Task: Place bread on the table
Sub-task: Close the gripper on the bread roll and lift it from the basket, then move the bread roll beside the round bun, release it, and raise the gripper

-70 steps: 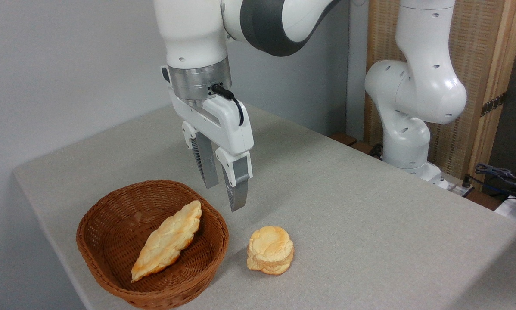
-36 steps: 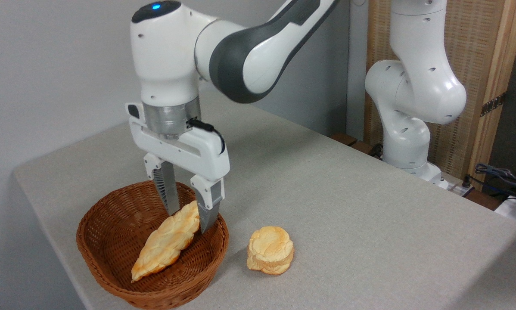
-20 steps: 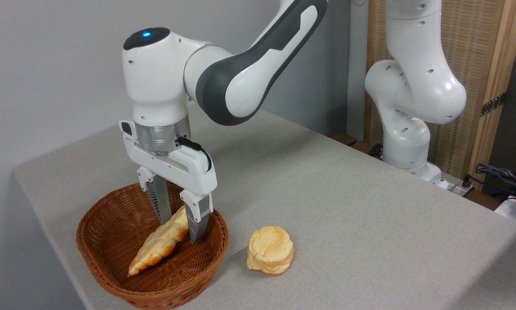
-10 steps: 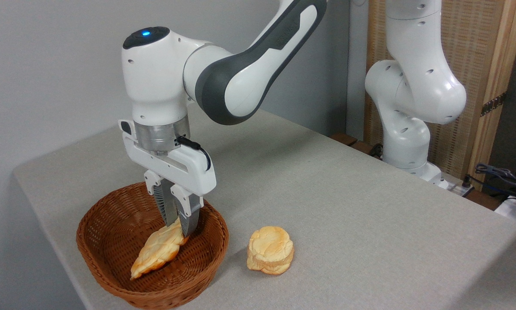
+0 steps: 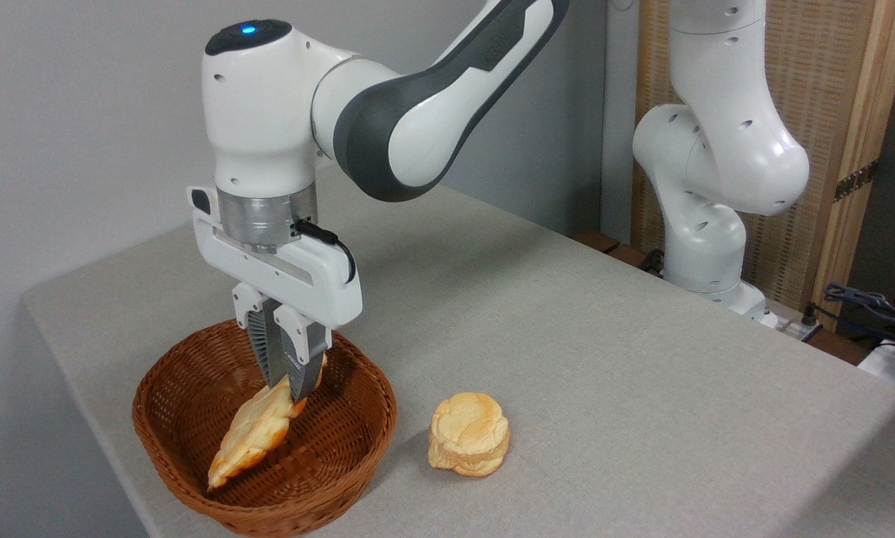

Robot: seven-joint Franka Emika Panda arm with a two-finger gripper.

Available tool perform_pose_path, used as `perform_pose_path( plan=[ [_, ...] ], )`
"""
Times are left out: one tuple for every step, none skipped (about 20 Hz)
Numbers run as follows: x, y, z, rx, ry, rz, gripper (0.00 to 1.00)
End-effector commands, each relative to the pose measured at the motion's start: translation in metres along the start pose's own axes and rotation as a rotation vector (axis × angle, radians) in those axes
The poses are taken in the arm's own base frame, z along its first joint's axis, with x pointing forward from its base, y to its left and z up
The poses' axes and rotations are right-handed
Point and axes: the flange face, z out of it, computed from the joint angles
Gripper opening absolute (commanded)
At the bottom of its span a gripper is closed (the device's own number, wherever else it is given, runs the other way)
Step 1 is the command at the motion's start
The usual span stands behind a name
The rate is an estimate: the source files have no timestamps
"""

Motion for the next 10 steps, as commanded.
perform_pose_path(
  plan=[
    [-0.005,-0.003,-0.024,-0.011,0.013,-0.022,0.41],
    [-0.01,-0.007,-0.034,-0.01,0.012,-0.033,0.4],
    [-0.018,-0.011,-0.045,-0.012,0.004,-0.04,0.4],
    [-0.024,-0.012,-0.055,-0.019,-0.009,-0.041,0.4],
    [-0.031,-0.014,-0.065,-0.023,-0.018,-0.039,0.4],
    [-0.036,-0.011,-0.073,-0.031,-0.03,-0.029,0.4],
    [-0.042,-0.01,-0.08,-0.04,-0.045,-0.01,0.4],
    [-0.048,-0.008,-0.087,-0.05,-0.058,0.011,0.4],
    [-0.054,-0.005,-0.095,-0.059,-0.069,0.035,0.4],
    [-0.062,-0.004,-0.105,-0.069,-0.08,0.054,0.4]
  ],
)
